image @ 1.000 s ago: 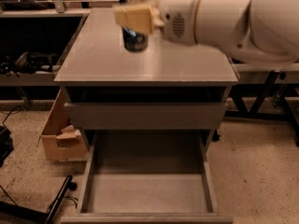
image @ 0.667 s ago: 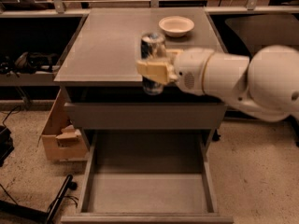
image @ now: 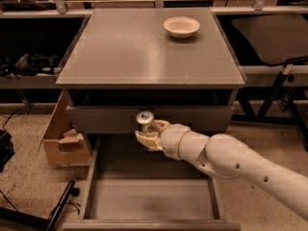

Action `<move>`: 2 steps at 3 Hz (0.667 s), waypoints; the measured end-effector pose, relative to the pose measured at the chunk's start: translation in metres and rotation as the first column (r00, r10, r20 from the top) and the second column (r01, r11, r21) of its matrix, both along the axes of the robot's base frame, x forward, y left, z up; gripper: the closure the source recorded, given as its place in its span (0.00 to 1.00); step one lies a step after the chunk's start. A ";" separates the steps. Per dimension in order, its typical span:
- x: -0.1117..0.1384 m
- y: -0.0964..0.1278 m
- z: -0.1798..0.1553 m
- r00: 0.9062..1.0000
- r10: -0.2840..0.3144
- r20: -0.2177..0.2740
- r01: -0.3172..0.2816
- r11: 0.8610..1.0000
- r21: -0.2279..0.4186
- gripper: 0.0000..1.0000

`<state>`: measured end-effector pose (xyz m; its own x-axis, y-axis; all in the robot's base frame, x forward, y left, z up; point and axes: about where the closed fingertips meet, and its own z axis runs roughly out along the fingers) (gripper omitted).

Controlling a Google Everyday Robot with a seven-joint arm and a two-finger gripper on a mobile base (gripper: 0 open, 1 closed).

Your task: Place redbull can into middle drawer

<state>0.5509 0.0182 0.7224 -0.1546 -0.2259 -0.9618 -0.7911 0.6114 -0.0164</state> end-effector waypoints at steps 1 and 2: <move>0.015 -0.004 -0.068 0.997 -0.061 0.054 0.062 0.998 -0.017 1.00; 0.037 -0.013 -0.105 0.989 -0.101 0.110 0.100 0.995 0.019 1.00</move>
Offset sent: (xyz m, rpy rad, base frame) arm 0.0647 -0.0265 -0.1541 0.0839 -0.1653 -0.1374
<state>0.5874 0.0052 0.6177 -0.0686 -0.2013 -0.9771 -0.7193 0.6886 -0.0914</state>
